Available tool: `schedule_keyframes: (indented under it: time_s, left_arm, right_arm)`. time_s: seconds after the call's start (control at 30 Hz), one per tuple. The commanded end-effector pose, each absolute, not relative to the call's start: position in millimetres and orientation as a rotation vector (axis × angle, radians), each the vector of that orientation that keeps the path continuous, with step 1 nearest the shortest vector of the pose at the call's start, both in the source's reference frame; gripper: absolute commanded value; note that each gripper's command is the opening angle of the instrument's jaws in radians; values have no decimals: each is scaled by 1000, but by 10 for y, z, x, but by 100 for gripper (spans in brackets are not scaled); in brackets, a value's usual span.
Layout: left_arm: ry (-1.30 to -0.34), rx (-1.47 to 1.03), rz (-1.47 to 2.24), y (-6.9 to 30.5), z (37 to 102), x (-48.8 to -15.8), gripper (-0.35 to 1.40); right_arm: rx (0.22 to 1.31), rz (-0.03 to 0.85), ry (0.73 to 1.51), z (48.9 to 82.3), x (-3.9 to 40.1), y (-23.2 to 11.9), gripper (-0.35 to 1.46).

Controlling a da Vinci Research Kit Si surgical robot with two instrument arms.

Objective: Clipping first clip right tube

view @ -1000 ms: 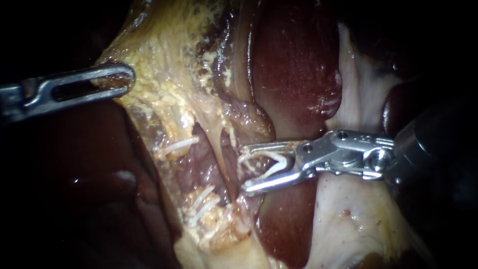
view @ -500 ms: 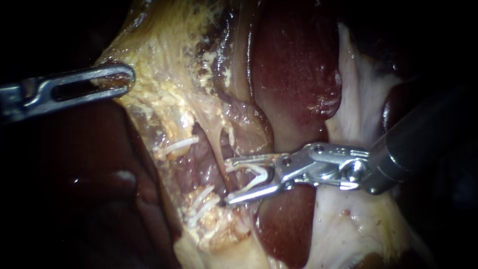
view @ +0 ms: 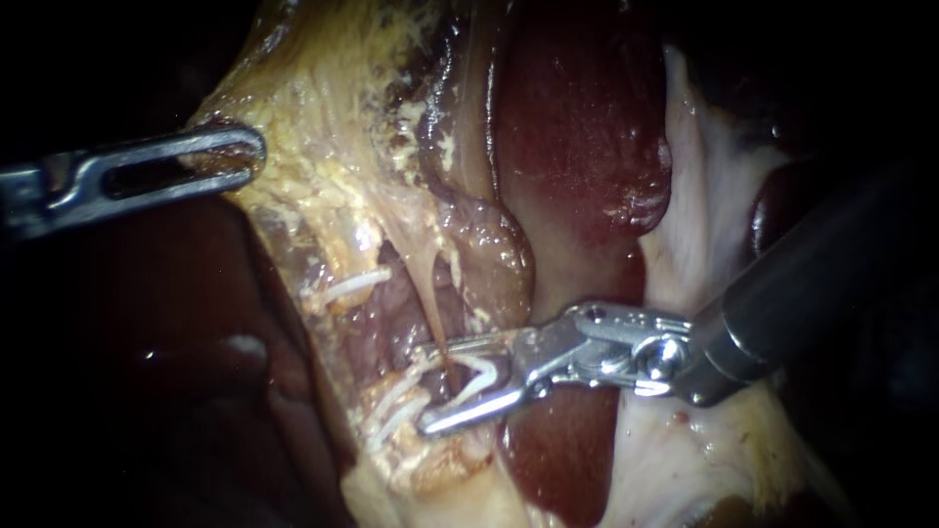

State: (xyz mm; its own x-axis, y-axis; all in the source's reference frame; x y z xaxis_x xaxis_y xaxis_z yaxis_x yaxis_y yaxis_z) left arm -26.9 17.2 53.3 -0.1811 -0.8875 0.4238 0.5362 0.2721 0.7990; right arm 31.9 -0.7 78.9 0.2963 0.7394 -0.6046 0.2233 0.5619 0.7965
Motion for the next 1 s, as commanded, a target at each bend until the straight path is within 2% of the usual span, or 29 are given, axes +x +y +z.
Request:
schedule_keyframes:
  time_s: [0.03,0.53,1.0]
  left_arm:
    - [-1167,399,-1331,172,533,-269,-35]
    - [-1167,398,-1331,172,533,-271,-35]
    - [-1167,397,-1332,171,534,-273,-35]
  right_arm:
    - [961,419,1264,788,318,-7,58]
    - [985,426,1271,787,322,-10,56]
    - [993,415,1269,795,337,-15,44]
